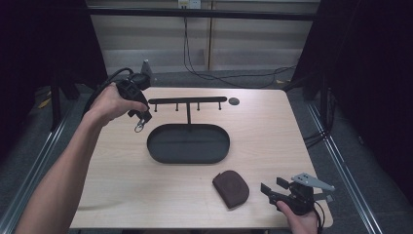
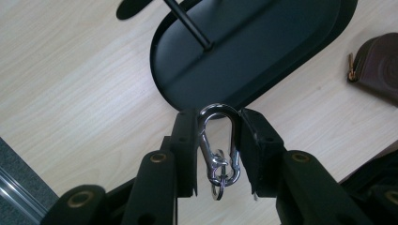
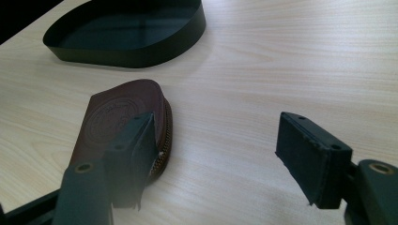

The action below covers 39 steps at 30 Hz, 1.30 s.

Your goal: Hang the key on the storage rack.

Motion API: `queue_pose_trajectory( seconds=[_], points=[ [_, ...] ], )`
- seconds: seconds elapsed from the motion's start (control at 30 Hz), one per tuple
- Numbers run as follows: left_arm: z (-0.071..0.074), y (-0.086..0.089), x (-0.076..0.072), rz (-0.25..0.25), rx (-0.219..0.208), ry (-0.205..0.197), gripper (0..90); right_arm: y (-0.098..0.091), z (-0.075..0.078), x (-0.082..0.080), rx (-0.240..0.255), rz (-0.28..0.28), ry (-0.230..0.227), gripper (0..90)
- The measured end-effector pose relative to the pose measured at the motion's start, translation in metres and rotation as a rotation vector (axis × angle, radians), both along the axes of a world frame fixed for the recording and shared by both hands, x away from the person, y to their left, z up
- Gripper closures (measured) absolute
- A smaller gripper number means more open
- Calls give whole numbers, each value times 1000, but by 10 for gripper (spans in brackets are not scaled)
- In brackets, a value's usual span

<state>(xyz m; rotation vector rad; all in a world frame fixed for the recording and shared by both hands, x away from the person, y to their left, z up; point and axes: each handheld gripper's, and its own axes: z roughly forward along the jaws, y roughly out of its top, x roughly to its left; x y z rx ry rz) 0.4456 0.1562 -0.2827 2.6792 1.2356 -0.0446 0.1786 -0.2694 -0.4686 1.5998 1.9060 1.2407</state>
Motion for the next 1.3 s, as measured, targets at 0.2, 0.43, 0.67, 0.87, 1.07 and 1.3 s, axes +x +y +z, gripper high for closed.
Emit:
queue_pose_trajectory(
  seconds=[0.2, 0.43, 0.67, 0.87, 1.07, 1.3],
  points=[
    [6, -10, 8, 2, 0, -16, 683, -1, 0, 0, 5, 0, 0, 290],
    [2, -19, 16, 1, 43, -11, 683, 0, 0, 0, 5, 5, -1, 290],
    [-6, -24, 24, 27, 54, -6, 683, -1, 0, 0, 7, 7, -1, 290],
    [-8, -29, 29, 56, 63, -12, 683, -1, 0, 0, 6, 8, -1, 290],
    [-9, -30, 30, 63, 64, -20, 683, -1, 0, 0, 7, 9, -1, 290],
    [-11, -32, 30, 79, 66, -25, 683, -1, 0, 0, 6, 10, -2, 290]
  ],
)
